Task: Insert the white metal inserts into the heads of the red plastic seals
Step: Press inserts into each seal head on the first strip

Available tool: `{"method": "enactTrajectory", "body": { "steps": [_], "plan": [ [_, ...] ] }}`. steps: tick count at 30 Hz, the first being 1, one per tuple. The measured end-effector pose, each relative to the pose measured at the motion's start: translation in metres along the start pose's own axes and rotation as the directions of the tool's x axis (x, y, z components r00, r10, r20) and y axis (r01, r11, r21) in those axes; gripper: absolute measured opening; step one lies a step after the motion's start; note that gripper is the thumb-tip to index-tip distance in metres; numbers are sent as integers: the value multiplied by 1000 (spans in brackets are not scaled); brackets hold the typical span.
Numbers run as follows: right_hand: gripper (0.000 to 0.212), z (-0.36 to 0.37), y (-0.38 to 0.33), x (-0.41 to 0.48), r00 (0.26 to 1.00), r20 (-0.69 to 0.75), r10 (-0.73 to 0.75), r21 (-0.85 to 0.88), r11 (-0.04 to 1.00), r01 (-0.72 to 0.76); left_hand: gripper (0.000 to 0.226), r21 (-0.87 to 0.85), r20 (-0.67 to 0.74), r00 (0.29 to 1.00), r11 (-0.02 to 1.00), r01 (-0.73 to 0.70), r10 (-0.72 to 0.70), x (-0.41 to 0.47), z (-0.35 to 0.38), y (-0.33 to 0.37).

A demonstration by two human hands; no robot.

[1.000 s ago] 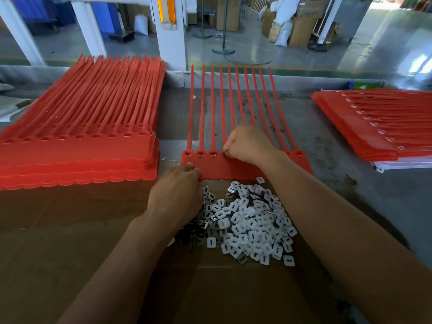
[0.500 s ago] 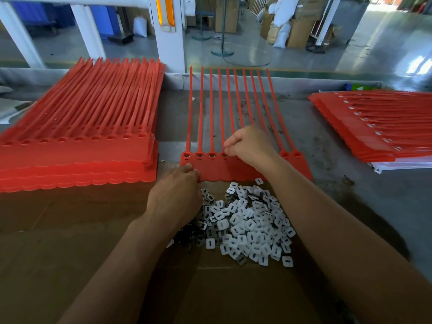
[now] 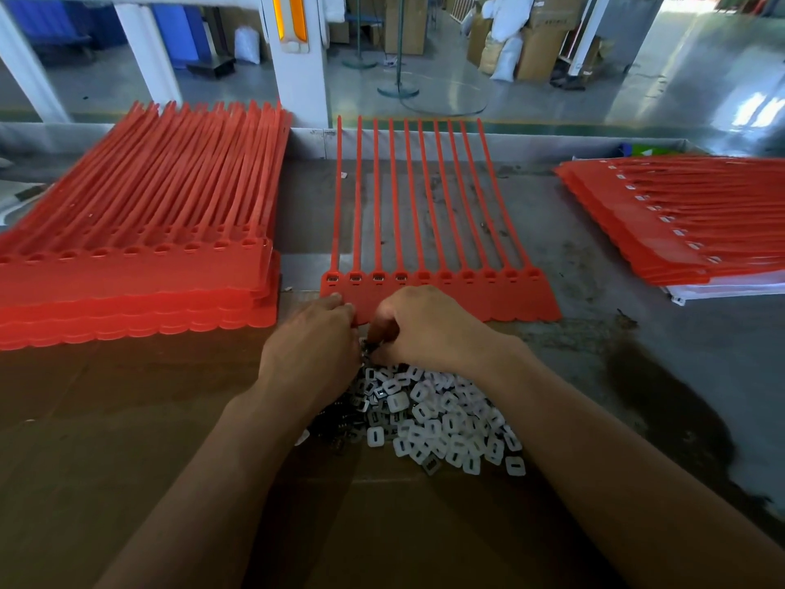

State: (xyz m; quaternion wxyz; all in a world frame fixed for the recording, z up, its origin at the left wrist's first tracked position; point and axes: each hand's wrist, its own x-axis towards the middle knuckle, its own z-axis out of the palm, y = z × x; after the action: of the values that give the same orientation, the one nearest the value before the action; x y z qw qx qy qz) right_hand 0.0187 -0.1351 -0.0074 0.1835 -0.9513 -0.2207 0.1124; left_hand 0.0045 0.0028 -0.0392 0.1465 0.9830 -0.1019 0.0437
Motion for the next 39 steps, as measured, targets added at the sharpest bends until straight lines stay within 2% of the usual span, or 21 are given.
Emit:
{"method": "enactTrajectory", "body": {
  "steps": [3, 9, 16, 23, 28, 39],
  "plan": [
    [21, 3, -1, 0, 1000, -6, 3, -13, 1000, -3, 20, 7, 1, 1000, 1000, -7, 7, 0, 0, 0],
    [19, 4, -2, 0, 999, 21, -28, -169, 985, 31, 21, 7, -1, 1000, 1000, -6, 6, 2, -1, 0],
    [13, 6, -3, -4, 995, -45, -89, -128, 988, 83, 24, 4, 8, 1000, 1000, 9, -9, 2, 0, -1],
    [17, 6, -2, -3, 997, -13, -78, -173, 982, 74, 19, 23, 18, 1000, 999, -26, 26, 4, 0, -4],
    [19, 10, -3, -5, 991, -103, -89, -131, 989, 75, 22, 7, 2, 1000, 1000, -24, 24, 3, 0, -4],
    [13, 6, -8, -6, 987, -82, -141, -112, 985, 131, 25, 5, 11, 1000, 1000, 3, -3, 2, -1, 0]
  ]
}}
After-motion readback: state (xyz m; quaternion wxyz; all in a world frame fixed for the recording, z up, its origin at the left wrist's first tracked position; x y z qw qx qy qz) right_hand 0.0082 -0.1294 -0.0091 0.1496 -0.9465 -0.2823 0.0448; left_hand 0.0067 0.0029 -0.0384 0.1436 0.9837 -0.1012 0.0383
